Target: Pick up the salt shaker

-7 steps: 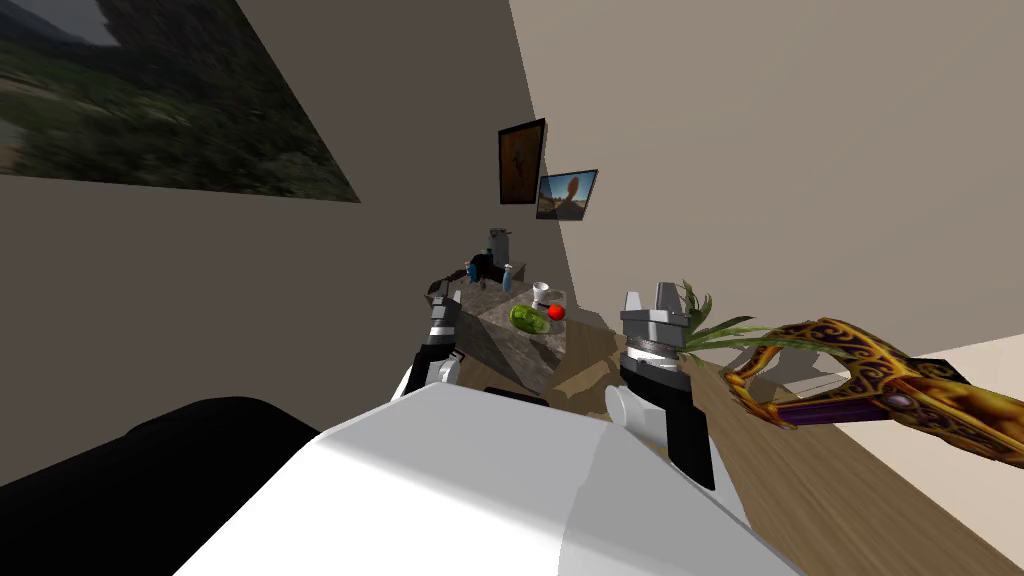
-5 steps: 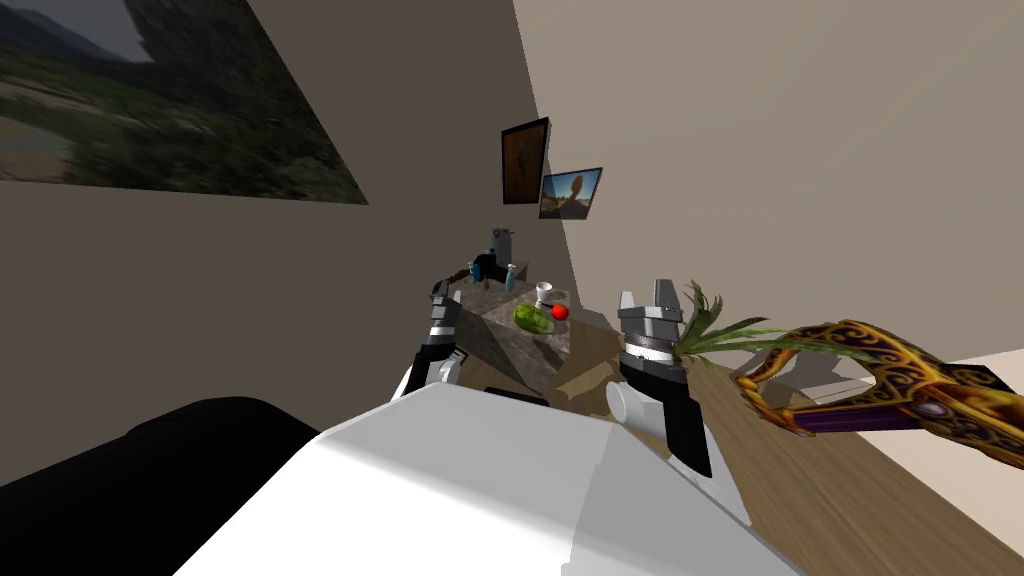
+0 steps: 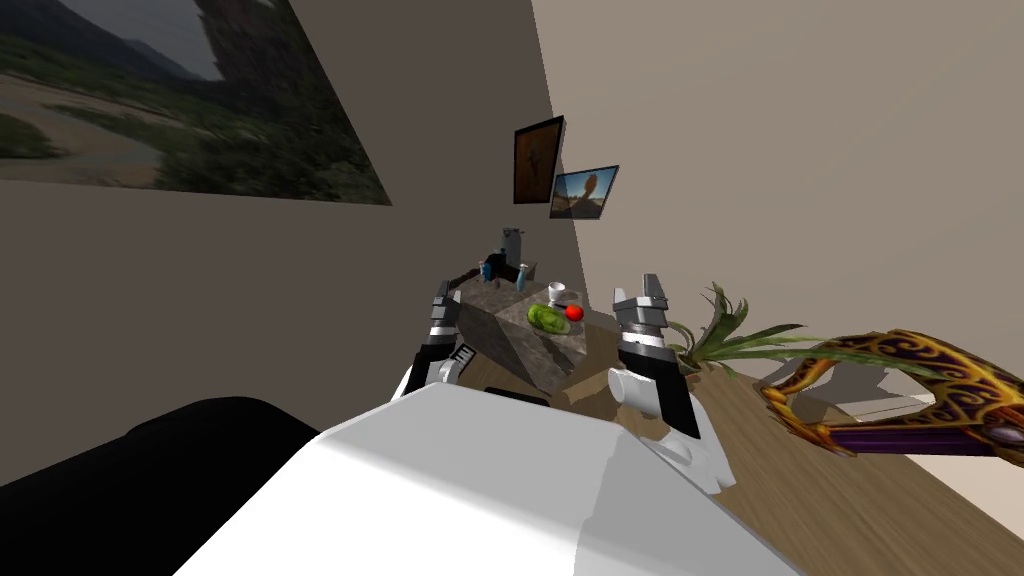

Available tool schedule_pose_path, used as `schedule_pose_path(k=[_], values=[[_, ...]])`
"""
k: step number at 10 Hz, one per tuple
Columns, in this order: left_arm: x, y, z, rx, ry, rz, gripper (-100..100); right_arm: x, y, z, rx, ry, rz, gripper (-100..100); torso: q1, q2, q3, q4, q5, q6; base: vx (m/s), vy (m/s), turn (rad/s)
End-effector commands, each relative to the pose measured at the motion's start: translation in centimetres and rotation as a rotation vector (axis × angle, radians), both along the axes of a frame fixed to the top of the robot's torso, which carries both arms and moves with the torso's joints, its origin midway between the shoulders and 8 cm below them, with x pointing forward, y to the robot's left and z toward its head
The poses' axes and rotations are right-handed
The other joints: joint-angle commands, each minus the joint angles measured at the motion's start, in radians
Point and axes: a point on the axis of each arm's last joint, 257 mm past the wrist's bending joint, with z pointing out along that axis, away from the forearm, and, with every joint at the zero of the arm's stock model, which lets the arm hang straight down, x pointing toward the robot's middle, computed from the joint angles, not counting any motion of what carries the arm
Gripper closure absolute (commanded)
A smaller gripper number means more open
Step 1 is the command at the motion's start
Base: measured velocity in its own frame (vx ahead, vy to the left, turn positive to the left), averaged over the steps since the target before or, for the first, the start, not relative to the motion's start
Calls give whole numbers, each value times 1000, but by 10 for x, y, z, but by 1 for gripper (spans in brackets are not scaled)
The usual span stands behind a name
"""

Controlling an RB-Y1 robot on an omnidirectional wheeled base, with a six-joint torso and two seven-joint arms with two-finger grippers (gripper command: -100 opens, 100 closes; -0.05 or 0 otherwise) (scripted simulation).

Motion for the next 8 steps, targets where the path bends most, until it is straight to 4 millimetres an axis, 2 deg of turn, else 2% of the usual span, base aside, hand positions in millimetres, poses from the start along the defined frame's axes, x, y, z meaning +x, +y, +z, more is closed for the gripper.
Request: schedule_pose_path(k=[1,4,5,6,7,8], values=[[0,0,0,0,0,0,0,7,0,-3,12,20,5,-100,0,0,0,0,0,0,-19,98,21],[0,0,0,0,0,0,0,40,-24,-13,65,89,5,-100,-2,-1,0,0,-1,0,-23,117,78],[0,0,0,0,0,0,0,43,-24,-12,70,93,7,-100,-1,-1,-1,0,0,0,-3,111,25],[0,0,0,0,0,0,0,55,-35,-14,95,114,3,-100,-2,-2,-1,0,0,0,-12,99,63],[0,0,0,0,0,0,0,56,-35,-15,97,120,1,-100,-3,-2,-1,0,-1,0,-7,62,28],[0,0,0,0,0,0,0,68,-48,-18,127,143,-7,-100,-6,-1,-1,0,-1,1,-4,65,58]])
